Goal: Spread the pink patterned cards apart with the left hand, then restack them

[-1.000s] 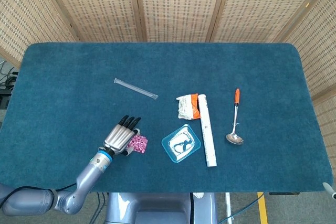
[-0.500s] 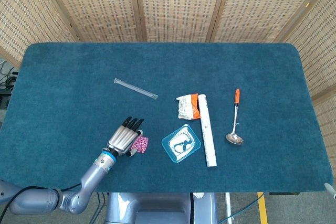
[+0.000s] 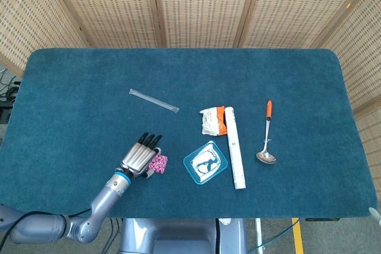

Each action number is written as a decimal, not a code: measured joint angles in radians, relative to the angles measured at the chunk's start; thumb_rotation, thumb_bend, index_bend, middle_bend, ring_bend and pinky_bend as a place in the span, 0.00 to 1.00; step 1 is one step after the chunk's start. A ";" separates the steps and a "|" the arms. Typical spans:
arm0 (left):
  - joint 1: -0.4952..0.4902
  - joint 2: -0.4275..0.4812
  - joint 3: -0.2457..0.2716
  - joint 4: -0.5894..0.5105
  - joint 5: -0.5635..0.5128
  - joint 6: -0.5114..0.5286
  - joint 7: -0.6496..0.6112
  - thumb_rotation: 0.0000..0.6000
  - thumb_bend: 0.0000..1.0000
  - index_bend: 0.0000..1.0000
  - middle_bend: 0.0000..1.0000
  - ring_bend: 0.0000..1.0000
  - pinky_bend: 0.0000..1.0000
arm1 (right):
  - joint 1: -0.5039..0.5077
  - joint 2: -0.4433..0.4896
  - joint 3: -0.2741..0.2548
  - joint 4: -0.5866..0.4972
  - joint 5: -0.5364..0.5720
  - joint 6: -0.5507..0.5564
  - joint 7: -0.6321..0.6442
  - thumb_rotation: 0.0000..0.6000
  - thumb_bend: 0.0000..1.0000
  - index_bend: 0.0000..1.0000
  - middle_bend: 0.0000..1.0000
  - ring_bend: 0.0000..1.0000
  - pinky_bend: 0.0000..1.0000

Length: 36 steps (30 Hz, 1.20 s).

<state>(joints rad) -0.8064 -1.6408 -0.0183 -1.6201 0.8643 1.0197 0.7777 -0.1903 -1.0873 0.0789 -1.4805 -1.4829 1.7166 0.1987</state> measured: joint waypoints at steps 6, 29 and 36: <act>0.001 0.002 0.003 0.001 0.001 -0.004 -0.006 0.87 0.27 0.24 0.00 0.00 0.00 | -0.001 0.002 0.001 -0.003 0.000 0.002 -0.004 1.00 0.00 0.18 0.26 0.01 0.00; 0.179 0.179 0.015 -0.099 0.249 0.258 -0.238 0.88 0.25 0.17 0.00 0.00 0.00 | 0.047 0.020 0.000 -0.032 -0.037 -0.046 -0.046 1.00 0.00 0.19 0.26 0.01 0.00; 0.320 0.296 0.067 -0.139 0.400 0.423 -0.362 0.88 0.25 0.17 0.00 0.00 0.00 | 0.076 0.029 -0.006 -0.052 -0.055 -0.079 -0.070 1.00 0.00 0.20 0.26 0.01 0.00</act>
<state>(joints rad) -0.4868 -1.3449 0.0488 -1.7591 1.2647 1.4423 0.4155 -0.1146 -1.0585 0.0734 -1.5322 -1.5376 1.6377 0.1288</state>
